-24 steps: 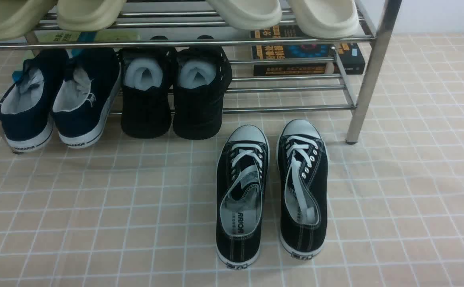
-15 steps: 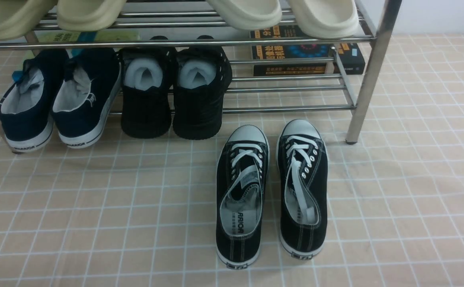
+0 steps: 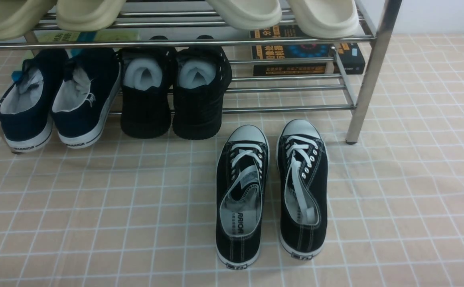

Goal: Take the shoes off the shelf from the light coffee tablecloth by hand.
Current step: 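Grasp the leftmost shoe on the bottom shelf of the shoe rack with the left gripper, then set the held shoe down on the floor in front of the rack with the left gripper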

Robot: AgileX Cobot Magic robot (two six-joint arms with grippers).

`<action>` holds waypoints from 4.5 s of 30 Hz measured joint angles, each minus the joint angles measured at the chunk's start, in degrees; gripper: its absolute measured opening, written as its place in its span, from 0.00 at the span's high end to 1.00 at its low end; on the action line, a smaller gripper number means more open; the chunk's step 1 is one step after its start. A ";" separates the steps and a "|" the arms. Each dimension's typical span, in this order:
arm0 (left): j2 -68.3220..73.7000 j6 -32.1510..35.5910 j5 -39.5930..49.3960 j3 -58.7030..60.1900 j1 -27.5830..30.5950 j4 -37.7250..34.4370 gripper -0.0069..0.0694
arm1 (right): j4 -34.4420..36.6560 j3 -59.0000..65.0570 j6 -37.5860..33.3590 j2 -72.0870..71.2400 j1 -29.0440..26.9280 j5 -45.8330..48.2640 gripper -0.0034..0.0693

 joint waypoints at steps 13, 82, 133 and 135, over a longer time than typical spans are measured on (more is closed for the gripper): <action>0.00 -19.28 -11.30 0.00 0.00 -10.96 0.59 | 0.00 0.00 0.00 0.00 0.00 0.00 0.71; 108.17 44.27 30.68 -92.89 13.13 -16.04 0.34 | 0.00 0.00 0.00 0.00 0.00 0.05 0.63; 67.21 22.19 34.08 -51.71 13.13 -2.54 0.86 | 0.00 0.00 0.00 0.00 0.00 0.05 0.63; 67.21 20.48 31.19 -50.48 13.13 -2.10 0.86 | 0.00 0.00 0.00 0.00 0.00 0.05 0.63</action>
